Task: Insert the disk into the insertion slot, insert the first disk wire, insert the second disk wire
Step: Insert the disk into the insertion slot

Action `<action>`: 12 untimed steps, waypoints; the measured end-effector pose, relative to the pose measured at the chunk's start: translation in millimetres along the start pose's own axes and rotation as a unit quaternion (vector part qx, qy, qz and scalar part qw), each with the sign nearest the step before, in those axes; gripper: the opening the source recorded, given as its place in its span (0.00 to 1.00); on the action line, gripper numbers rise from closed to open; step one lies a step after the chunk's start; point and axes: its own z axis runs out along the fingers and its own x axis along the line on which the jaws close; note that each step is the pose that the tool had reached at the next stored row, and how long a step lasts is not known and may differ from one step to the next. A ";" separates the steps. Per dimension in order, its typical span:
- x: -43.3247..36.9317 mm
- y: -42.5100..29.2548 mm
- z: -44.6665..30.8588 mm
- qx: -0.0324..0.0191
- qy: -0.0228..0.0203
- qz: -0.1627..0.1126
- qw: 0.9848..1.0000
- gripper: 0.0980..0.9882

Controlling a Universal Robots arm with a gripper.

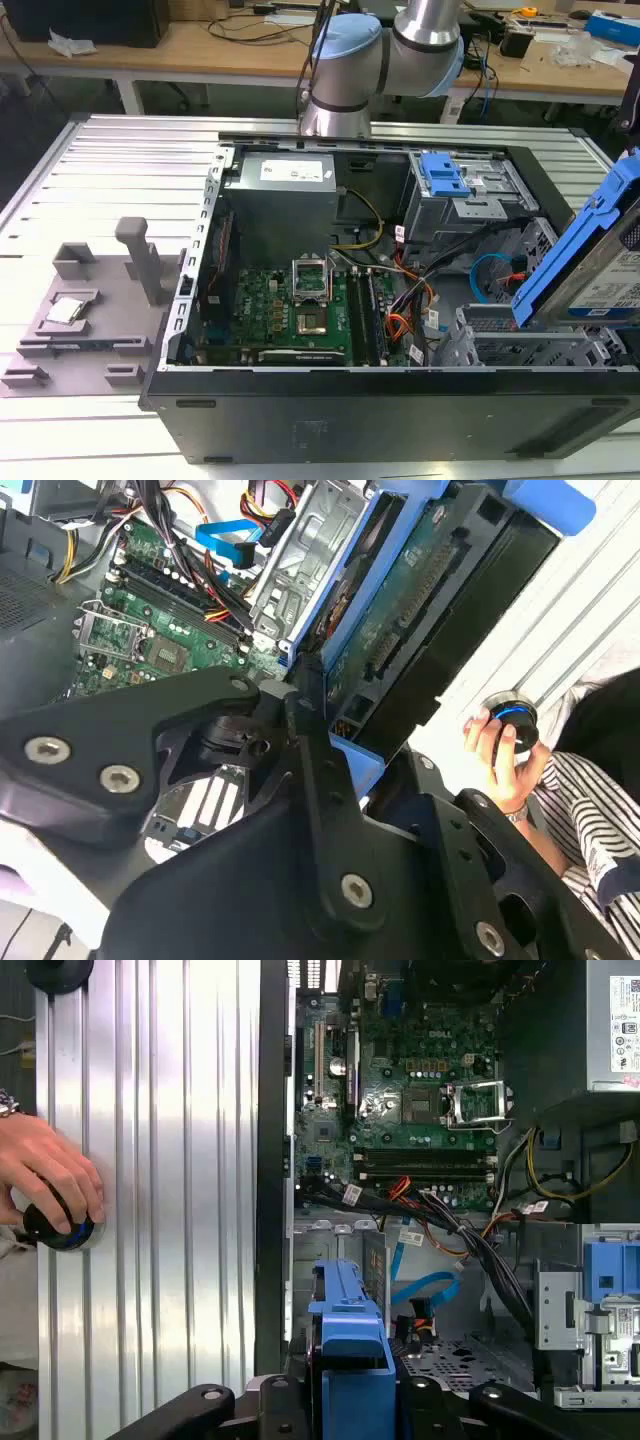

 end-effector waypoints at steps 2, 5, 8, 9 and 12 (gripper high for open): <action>0.0 2.0 2.0 0.000 0.000 0.000 1.000 0.30; 0.1 5.1 5.5 0.000 0.000 0.000 1.000 0.30; 0.1 7.5 8.7 0.000 0.000 0.000 1.000 0.30; 0.1 8.5 10.4 0.000 0.000 0.000 1.000 0.30; -0.5 10.2 15.7 0.000 0.000 0.000 1.000 0.30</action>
